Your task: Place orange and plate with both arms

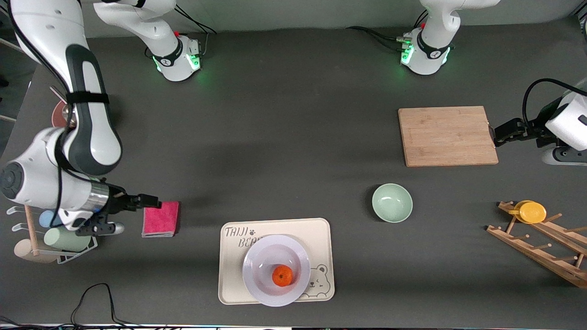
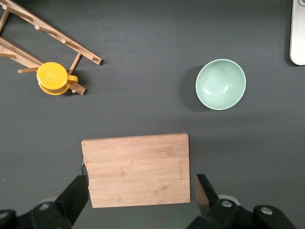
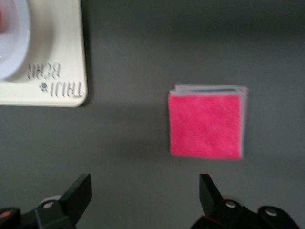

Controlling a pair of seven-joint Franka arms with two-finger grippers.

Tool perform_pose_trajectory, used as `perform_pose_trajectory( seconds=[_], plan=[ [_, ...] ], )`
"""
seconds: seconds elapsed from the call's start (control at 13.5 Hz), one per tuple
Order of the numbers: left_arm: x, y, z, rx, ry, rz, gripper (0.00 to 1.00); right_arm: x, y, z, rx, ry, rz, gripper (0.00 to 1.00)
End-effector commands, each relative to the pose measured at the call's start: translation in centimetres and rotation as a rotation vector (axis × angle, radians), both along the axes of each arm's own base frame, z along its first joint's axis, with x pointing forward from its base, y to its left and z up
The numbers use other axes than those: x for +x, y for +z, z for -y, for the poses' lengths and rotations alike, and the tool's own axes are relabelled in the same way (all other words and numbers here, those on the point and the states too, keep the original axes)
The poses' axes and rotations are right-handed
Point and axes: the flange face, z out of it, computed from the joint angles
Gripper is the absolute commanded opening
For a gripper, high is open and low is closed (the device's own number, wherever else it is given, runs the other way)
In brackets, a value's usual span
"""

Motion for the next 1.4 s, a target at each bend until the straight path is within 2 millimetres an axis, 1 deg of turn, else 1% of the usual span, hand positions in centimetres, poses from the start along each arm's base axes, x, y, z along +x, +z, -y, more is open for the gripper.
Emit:
perform_pose_trajectory(
  seconds=[0.0, 0.07, 0.15, 0.22, 0.3, 0.37, 0.44, 0.52, 0.59, 0.67, 0.74, 0.81, 0.89, 1.04, 1.11, 1.18, 1.26, 1.33],
  plan=[
    [-0.2, 0.5, 0.2, -0.008, -0.002, -0.004, 1.00, -2.3, 2.4, 2.6, -0.043, -0.029, -0.058, 1.00],
    [-0.2, 0.5, 0.2, -0.008, -0.002, -0.004, 1.00, -2.5, 3.9, 3.2, -0.039, -0.031, -0.067, 1.00],
    [-0.2, 0.5, 0.2, -0.008, -0.002, -0.004, 1.00, -2.5, 5.2, 3.2, -0.036, -0.023, -0.089, 1.00],
    [-0.2, 0.5, 0.2, -0.008, -0.002, -0.004, 1.00, -2.5, 6.3, 4.0, -0.063, -0.016, -0.108, 1.00],
    [-0.2, 0.5, 0.2, -0.008, -0.002, -0.004, 1.00, -2.5, 7.1, 5.2, -0.087, -0.022, -0.124, 1.00],
    [-0.2, 0.5, 0.2, -0.008, -0.002, -0.004, 1.00, -3.0, 8.1, 7.3, -0.077, -0.056, -0.134, 1.00],
    [-0.2, 0.5, 0.2, -0.008, -0.002, -0.004, 1.00, -3.6, 10.0, 7.7, -0.065, -0.056, -0.118, 1.00],
    [-0.2, 0.5, 0.2, -0.008, -0.002, -0.004, 1.00, -4.2, 11.4, 8.1, -0.059, -0.061, -0.097, 1.00],
    [-0.2, 0.5, 0.2, -0.008, -0.002, -0.004, 1.00, -4.5, 12.3, 8.1, -0.064, -0.057, -0.086, 1.00],
    [-0.2, 0.5, 0.2, -0.008, -0.002, -0.004, 1.00, -4.7, 12.8, 7.9, -0.064, -0.059, -0.080, 1.00],
    [-0.2, 0.5, 0.2, -0.008, 0.001, -0.004, 1.00, -4.8, 12.9, 6.3, -0.069, -0.034, -0.081, 1.00],
    [-0.2, 0.5, 0.3, -0.008, -0.001, -0.004, 1.00, -4.8, 13.1, 4.0, -0.104, 0.009, -0.079, 1.00],
    [-0.2, 0.5, 0.3, -0.008, -0.001, -0.004, 1.00, -5.0, 13.5, 2.2, -0.142, 0.019, -0.078, 1.00],
    [-0.2, 0.5, 0.3, -0.008, -0.001, -0.004, 1.00, -6.2, 14.0, -0.8, -0.145, 0.033, -0.077, 1.00],
    [-0.2, 0.5, 0.3, -0.008, -0.001, -0.004, 1.00, -6.9, 14.7, -1.4, -0.152, 0.052, -0.070, 1.00],
    [-0.2, 0.5, 0.3, -0.008, -0.001, -0.004, 1.00, -7.8, 15.2, -1.0, -0.149, 0.045, -0.069, 1.00],
    [-0.2, 0.5, 0.3, -0.008, -0.001, -0.004, 1.00, -8.5, 15.9, -0.1, -0.137, 0.032, -0.061, 1.00],
    [-0.2, 0.5, 0.2, -0.008, 0.001, -0.004, 1.00, -9.3, 16.6, 0.2, -0.123, 0.031, -0.053, 1.00]
  ],
)
